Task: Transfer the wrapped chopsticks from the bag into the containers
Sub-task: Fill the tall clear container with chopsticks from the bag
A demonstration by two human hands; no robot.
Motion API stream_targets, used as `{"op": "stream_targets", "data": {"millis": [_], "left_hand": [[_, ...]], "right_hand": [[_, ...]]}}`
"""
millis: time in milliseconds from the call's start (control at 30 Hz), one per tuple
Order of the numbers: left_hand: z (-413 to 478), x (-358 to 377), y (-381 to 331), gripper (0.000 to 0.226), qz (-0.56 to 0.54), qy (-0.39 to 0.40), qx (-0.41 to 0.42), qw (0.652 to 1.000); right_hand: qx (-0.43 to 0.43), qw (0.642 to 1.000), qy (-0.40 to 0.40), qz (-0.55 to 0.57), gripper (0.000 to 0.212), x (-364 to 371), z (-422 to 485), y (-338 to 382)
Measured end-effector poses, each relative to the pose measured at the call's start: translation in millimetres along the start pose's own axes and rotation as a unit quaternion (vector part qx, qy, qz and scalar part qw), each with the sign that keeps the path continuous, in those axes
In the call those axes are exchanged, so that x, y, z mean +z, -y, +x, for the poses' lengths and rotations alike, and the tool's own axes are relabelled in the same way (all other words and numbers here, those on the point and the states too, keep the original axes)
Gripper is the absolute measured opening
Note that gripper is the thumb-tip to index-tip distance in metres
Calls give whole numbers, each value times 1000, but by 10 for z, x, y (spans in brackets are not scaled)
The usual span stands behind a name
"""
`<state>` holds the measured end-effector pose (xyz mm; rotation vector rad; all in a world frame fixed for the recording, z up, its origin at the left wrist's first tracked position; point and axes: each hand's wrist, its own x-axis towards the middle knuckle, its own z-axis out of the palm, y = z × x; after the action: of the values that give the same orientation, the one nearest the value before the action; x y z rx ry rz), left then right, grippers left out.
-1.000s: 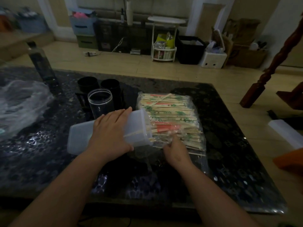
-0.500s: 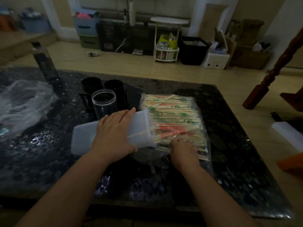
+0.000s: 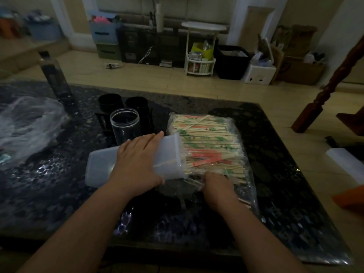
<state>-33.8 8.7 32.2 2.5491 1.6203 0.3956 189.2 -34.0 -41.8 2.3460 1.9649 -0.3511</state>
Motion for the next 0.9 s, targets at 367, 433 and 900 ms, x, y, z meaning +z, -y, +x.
{"op": "stream_targets", "data": {"millis": [367, 433, 900], "left_hand": [[-19, 8, -18, 125, 1, 0, 5, 1000], [-20, 13, -20, 125, 7, 3, 5, 1000], [-12, -26, -60, 124, -5, 8, -7, 1000]], "right_hand": [[-21, 999, -18, -24, 24, 26, -96, -11], [-35, 999, -21, -33, 27, 40, -116, -17], [-63, 998, -29, 3, 25, -134, -278, -3]]}}
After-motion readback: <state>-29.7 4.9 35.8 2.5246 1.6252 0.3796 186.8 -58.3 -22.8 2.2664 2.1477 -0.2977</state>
